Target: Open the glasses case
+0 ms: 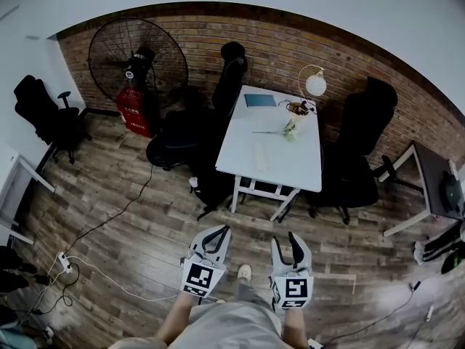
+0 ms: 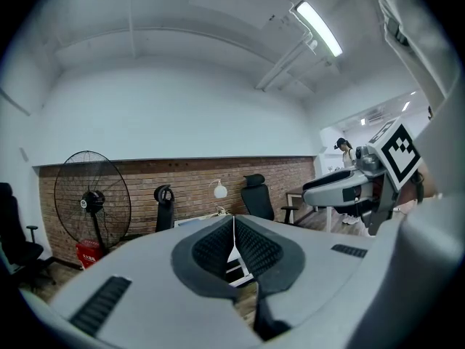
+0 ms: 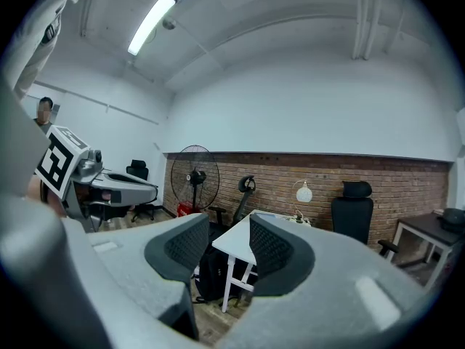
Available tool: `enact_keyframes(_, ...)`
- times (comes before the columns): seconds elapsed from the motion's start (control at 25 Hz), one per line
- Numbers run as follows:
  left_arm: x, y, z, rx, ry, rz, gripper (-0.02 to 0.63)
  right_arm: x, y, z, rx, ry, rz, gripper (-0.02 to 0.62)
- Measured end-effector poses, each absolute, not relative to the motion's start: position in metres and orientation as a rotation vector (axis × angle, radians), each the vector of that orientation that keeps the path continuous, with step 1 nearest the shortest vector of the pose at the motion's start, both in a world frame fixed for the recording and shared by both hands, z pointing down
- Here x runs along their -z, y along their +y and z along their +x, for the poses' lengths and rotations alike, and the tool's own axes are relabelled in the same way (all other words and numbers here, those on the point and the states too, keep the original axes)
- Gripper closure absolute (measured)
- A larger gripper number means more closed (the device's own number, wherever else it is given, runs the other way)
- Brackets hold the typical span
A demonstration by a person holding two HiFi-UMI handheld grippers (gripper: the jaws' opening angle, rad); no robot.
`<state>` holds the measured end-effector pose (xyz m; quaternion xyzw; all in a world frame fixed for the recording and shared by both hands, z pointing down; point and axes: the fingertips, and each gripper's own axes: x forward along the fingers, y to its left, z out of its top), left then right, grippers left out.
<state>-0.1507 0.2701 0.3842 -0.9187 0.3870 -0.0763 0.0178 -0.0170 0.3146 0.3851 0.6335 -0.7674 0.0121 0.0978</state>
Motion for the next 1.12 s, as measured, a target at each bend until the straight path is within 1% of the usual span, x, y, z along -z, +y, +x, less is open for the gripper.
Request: enact_keyframes(1.12, -0.373, 0.120, -0.051, 0.271, 1.352, -2.781, 0.598, -0.385, 0.156, 0.097, -0.075, -2.365, 1.806, 0.417)
